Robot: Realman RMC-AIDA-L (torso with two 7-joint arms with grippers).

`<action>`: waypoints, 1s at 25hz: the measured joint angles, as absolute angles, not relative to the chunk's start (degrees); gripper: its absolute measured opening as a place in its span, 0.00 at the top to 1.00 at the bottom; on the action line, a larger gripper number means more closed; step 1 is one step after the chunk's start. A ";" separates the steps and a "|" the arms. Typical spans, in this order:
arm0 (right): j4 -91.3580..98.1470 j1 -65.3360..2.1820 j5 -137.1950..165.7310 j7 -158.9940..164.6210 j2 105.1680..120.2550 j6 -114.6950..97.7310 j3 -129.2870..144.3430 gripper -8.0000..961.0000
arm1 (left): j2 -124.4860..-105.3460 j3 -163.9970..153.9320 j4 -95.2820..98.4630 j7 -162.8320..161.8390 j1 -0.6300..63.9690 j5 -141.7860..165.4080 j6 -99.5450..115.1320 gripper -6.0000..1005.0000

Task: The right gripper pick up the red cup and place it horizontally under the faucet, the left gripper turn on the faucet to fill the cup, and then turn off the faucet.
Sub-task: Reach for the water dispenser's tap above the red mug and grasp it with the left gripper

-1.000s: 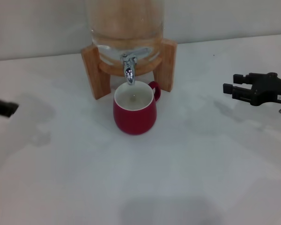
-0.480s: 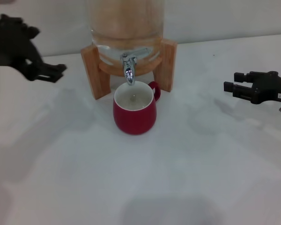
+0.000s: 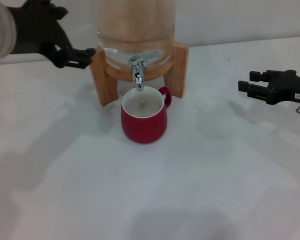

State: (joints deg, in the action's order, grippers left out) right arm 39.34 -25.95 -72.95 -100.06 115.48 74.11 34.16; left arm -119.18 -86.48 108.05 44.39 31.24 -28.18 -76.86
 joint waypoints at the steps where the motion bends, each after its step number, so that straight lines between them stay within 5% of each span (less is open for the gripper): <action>1: 39.33 -25.95 -72.95 -100.05 115.48 74.09 34.16 0.49 | -119.18 -86.54 107.26 44.38 31.89 -28.32 -76.80 0.13; 25: 38.49 -26.07 -72.95 -100.01 115.47 73.39 34.38 0.49 | -119.24 -85.31 90.55 40.04 48.40 -36.22 -84.83 0.13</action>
